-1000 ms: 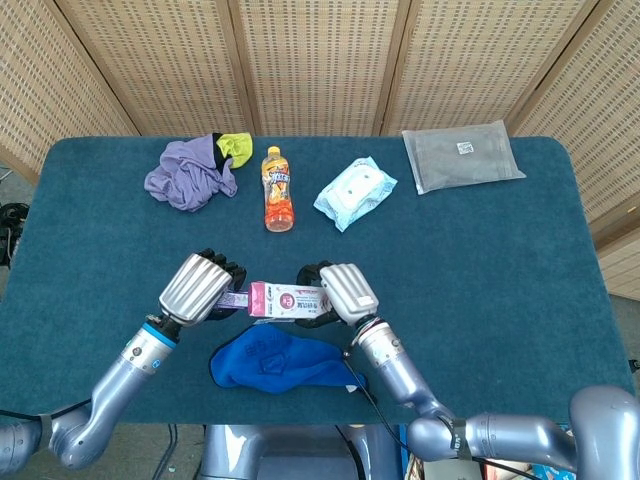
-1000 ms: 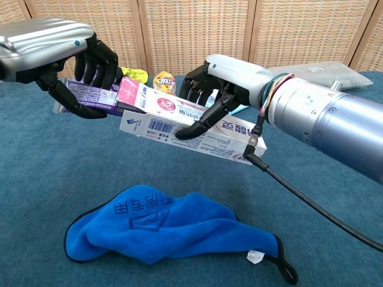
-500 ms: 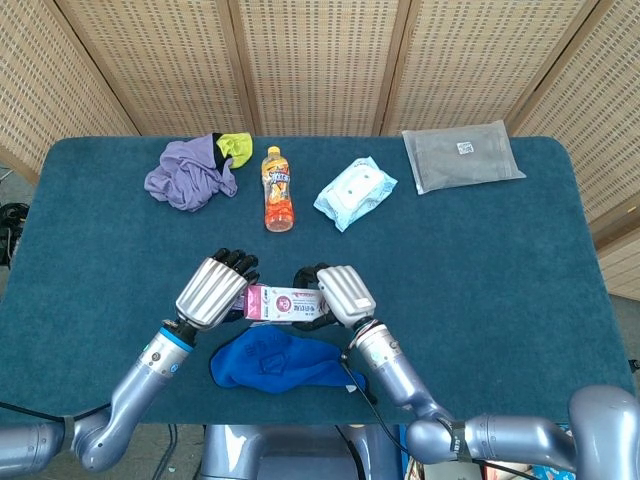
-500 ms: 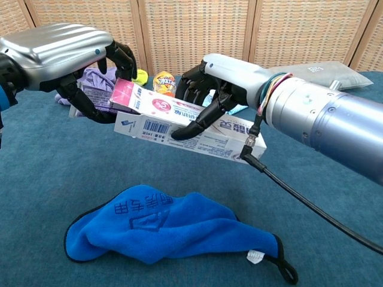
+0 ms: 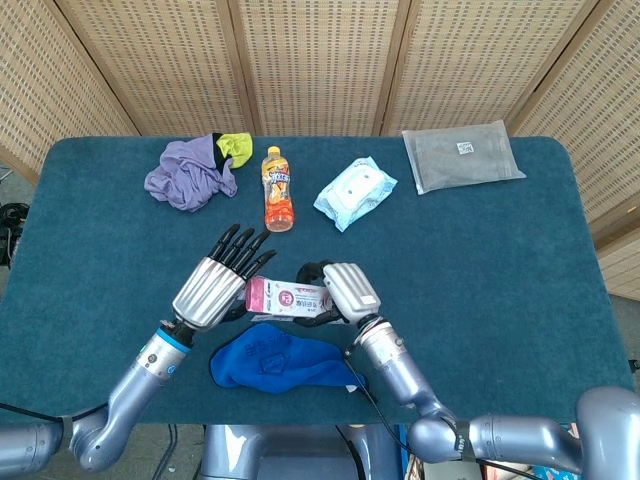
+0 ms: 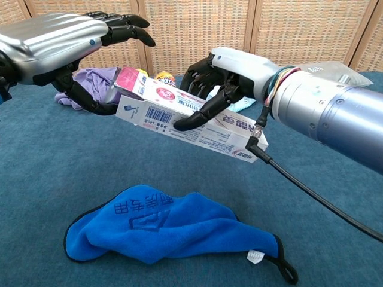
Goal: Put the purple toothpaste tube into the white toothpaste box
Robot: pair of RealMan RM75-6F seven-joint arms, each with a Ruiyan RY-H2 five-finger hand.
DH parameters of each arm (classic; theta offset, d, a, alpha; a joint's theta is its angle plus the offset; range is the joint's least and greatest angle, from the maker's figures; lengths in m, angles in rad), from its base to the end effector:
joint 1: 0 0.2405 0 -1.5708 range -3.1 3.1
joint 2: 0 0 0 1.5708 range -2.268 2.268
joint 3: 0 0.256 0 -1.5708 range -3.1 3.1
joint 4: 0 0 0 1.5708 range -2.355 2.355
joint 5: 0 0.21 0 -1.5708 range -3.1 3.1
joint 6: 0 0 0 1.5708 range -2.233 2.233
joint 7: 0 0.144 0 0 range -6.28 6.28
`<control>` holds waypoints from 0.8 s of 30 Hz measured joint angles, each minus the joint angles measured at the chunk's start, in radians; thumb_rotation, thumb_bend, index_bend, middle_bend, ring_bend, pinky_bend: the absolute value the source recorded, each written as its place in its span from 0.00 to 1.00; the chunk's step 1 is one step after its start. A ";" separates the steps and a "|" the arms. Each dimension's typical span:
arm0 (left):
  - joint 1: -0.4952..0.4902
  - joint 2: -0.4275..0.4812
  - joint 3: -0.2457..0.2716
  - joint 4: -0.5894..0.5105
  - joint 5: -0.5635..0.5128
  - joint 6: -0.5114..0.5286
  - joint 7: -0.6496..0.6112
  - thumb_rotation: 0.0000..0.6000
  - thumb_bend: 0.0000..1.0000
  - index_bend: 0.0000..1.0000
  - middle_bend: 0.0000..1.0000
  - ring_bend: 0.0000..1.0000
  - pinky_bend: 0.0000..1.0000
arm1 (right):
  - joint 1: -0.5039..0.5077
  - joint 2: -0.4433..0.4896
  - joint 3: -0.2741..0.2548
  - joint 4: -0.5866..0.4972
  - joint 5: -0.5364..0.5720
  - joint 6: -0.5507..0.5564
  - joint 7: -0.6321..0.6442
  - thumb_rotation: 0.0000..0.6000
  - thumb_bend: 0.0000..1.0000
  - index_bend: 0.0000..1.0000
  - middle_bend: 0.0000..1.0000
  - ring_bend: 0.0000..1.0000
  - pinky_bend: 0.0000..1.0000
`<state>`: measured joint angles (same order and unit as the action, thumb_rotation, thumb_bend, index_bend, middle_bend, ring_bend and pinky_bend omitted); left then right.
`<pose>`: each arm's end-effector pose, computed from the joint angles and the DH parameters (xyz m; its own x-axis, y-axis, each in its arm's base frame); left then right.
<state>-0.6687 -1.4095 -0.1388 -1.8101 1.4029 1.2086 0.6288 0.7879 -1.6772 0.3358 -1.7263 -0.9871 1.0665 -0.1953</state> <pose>-0.0935 0.2871 0.0402 0.5355 -0.0942 0.8393 0.6695 -0.5583 -0.4899 -0.0422 -0.3173 -0.0243 -0.0917 -0.3756 0.9222 -0.9296 -0.2998 -0.2146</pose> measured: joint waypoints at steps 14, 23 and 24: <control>0.123 0.172 0.058 -0.062 0.185 0.174 -0.173 1.00 0.23 0.13 0.00 0.00 0.00 | -0.077 0.104 -0.013 0.031 -0.067 0.012 0.130 1.00 0.10 0.56 0.52 0.40 0.50; 0.243 0.214 0.101 -0.020 0.248 0.313 -0.276 1.00 0.23 0.13 0.00 0.00 0.00 | -0.155 0.157 -0.040 0.025 -0.187 0.087 0.268 1.00 0.10 0.56 0.52 0.40 0.50; 0.258 0.212 0.108 -0.004 0.259 0.331 -0.290 1.00 0.23 0.13 0.00 0.00 0.00 | -0.167 0.163 -0.047 0.028 -0.210 0.101 0.287 1.00 0.10 0.56 0.52 0.40 0.50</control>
<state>-0.4108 -1.1978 -0.0309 -1.8138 1.6622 1.5399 0.3389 0.6213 -1.5140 0.2891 -1.6979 -1.1970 1.1675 0.0914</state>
